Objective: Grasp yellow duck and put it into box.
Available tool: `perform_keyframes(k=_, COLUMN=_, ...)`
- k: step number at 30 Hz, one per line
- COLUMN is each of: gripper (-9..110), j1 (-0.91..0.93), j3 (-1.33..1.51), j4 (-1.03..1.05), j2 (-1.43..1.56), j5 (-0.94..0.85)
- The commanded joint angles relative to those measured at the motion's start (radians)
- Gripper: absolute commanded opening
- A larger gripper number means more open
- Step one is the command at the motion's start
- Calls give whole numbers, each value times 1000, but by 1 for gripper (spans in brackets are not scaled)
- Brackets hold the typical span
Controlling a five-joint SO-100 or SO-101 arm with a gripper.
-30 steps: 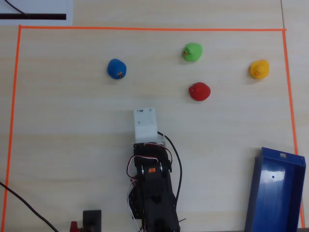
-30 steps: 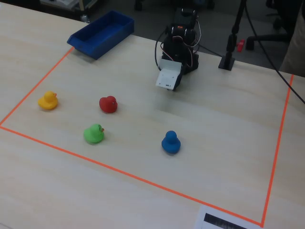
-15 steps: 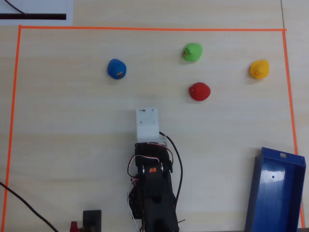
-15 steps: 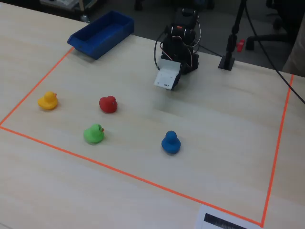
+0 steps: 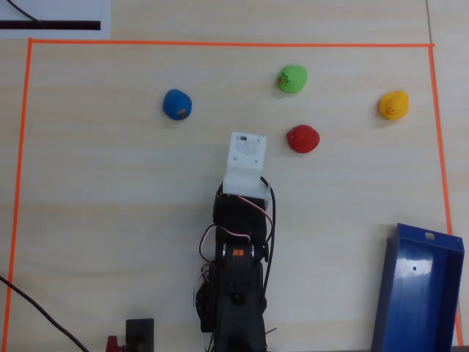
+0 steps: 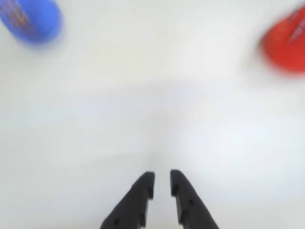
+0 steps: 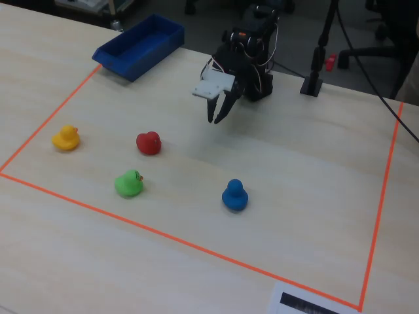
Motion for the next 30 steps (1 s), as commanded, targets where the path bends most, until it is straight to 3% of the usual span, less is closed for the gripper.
perform_keyframes(k=1, gripper=0, j1=17, j3=-172, j4=-198, j2=-114, j5=84)
perform_keyframes(k=14, gripper=0, j1=319, j3=-460, j4=-1058, j2=-822, j5=261)
perform_keyframes(k=26, gripper=0, j1=592, j3=-727, j4=-1420, j2=-1462, j5=215)
perform_keyframes(k=30, gripper=7, j1=666, j3=-804, j4=-1485, j2=-1637, j5=133)
